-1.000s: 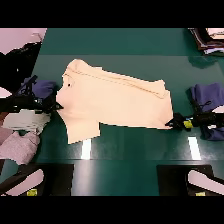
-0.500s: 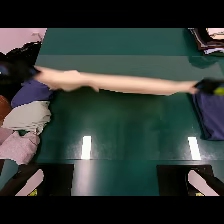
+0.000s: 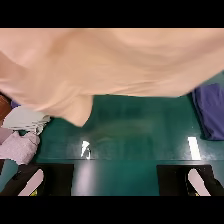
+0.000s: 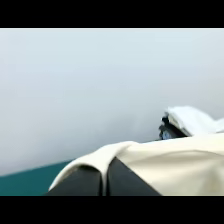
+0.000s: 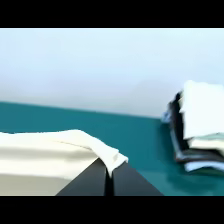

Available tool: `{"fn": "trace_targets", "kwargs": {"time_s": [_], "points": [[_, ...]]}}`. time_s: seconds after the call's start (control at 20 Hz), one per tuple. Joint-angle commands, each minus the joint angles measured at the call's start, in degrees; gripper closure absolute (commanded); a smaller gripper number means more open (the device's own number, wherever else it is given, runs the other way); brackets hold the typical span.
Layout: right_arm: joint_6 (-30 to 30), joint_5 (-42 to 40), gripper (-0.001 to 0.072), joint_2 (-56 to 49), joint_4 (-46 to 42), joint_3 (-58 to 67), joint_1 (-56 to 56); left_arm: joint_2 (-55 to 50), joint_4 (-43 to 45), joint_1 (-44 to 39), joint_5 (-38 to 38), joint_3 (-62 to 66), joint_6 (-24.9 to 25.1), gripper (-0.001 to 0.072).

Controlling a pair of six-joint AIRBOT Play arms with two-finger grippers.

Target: Fold the shirts.

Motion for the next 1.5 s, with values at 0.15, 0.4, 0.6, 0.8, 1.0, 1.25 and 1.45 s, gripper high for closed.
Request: {"fn": "trace_targets", "kwargs": {"time_s": [0.15,0.4,0.6,0.8,1.0,1.25,1.45], "points": [[3.13,8.83,0.0699,-4.02,0.17,8.35,-4.15,-0.24,-2.62,0.02,0.94,0.37,-2.97,0.0687],[4.15,15.76,0.0699,-17.75,-1.27,1.49,1.86,-4.37,-3.45,0.00,-4.26,-24.92,-2.43,0.0687],[5.20,19.08,0.0699,-29.64,-8.79,-7.93,9.07,-14.64,-0.81,-4.20,-6.49,-38.40,0.70,0.0687],[5.20,14.84,0.0699,-39.69,-8.94,-13.16,12.13,-29.31,9.66,-14.34,3.80,-40.65,1.14,0.0687],[5.27,4.79,0.0699,-47.93,-5.77,-10.34,12.59,-38.88,9.27,-15.08,20.55,-40.65,-1.14,0.0686],[5.49,3.61,0.0699,-53.09,-5.57,-1.01,12.61,-40.44,9.64,-14.40,24.00,-39.87,0.55,0.0687],[5.38,7.41,0.0700,-51.21,-6.21,-5.29,12.87,-40.46,14.19,-13.62,11.89,-39.60,2.03,0.0687]]}}
